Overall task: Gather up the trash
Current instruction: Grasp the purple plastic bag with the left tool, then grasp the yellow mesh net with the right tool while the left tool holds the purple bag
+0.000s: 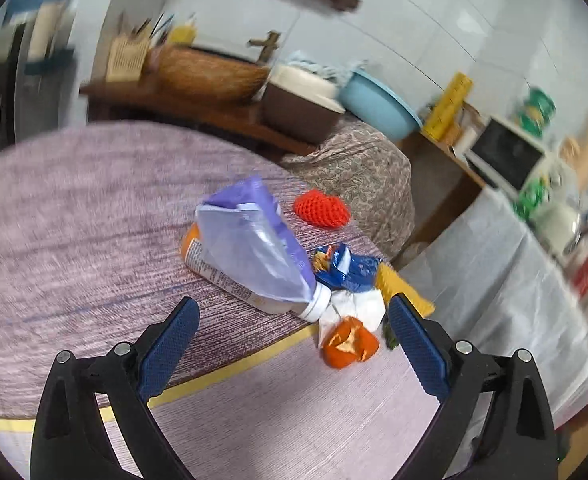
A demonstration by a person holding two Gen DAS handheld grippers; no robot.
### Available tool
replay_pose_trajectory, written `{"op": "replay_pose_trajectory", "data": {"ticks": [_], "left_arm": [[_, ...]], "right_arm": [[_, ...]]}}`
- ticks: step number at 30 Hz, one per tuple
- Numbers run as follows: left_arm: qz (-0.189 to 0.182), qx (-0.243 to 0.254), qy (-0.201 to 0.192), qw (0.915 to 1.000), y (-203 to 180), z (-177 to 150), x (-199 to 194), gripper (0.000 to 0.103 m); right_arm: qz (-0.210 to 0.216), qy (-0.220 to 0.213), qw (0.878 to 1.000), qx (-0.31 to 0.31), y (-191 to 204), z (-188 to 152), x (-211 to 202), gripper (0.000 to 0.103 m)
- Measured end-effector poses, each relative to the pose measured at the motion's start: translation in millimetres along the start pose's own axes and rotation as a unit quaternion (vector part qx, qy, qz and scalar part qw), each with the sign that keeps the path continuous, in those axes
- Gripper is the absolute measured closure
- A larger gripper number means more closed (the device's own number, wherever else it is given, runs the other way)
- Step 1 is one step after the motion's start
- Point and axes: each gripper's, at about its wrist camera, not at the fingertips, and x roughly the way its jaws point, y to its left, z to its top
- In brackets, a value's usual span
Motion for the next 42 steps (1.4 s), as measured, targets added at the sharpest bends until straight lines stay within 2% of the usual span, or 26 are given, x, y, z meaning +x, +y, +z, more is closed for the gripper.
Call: {"op": "replay_pose_trajectory", "data": {"ticks": [3,6,9,12,15,18,20,23,26,27,30,33,37,39,41,42], "left_arm": [[-0.016,-0.043,0.027,0.9986,11.4,10.1,20.8,0.015],[-0.019,-0.059,0.036,0.9974,15.8,13.6,33.8,0.018],[-0.015,-0.07,0.049,0.9963,21.8,17.0,47.2,0.025],[-0.019,-0.074,0.068,0.9948,27.3,18.1,54.6,0.042],[-0.017,-0.071,0.07,0.9949,30.0,15.7,54.7,0.067],[-0.014,-0.066,0.067,0.9955,32.4,14.3,51.7,0.073],[-0.013,-0.062,0.058,0.9962,35.4,12.7,45.3,0.08],[-0.015,-0.051,0.047,0.9974,38.0,9.8,31.3,0.083],[-0.021,-0.053,0.035,0.9978,44.3,6.3,14.6,0.084],[-0.021,-0.051,0.031,0.998,44.6,6.0,10.6,0.084],[-0.02,-0.038,0.017,0.9989,46.4,2.1,-7.6,0.084],[-0.026,-0.033,0.008,0.9991,50.6,-3.0,-24.7,0.084],[-0.023,-0.019,-0.002,0.9996,49.2,-8.6,-36.8,0.084],[-0.024,-0.015,-0.006,0.9996,49.7,-10.3,-40.9,0.084],[-0.027,-0.016,-0.01,0.9995,50.9,-12.3,-44.7,0.084],[-0.027,-0.014,-0.012,0.9995,50.9,-12.9,-46.6,0.084]], "right_arm": [[0.002,-0.007,1.0,-0.015,12.1,4.9,-5.4,0.027],[0.002,-0.01,1.0,-0.025,18.4,5.8,-10.3,0.027],[0.006,-0.007,0.999,-0.031,22.3,7.9,-10.7,0.027],[0.021,-0.005,0.999,-0.029,24.9,11.3,-8.9,0.027],[0.056,-0.007,0.998,-0.027,32.2,22.4,-3.0,0.027],[0.101,-0.009,0.994,-0.037,42.9,40.7,7.5,0.027],[0.115,-0.016,0.992,-0.058,53.3,56.2,18.8,0.027],[0.114,-0.01,0.988,-0.099,72.5,82.4,48.6,0.027],[0.094,-0.006,0.986,-0.139,91.4,102.2,77.8,0.027],[0.09,0.007,0.984,-0.153,99.1,107.4,91.3,0.028],[0.096,0.031,0.981,-0.164,112.7,116.8,116.5,0.032],[0.075,0.036,0.978,-0.193,128.0,119.4,134.5,0.035],[0.048,0.045,0.976,-0.208,139.1,121.5,151.7,0.044],[0.028,0.066,0.975,-0.212,141.2,121.7,165.0,0.061],[0.031,0.088,0.975,-0.201,138.9,119.7,173.8,0.083],[0.033,0.09,0.976,-0.195,137.2,119.0,173.8,0.084]]}}
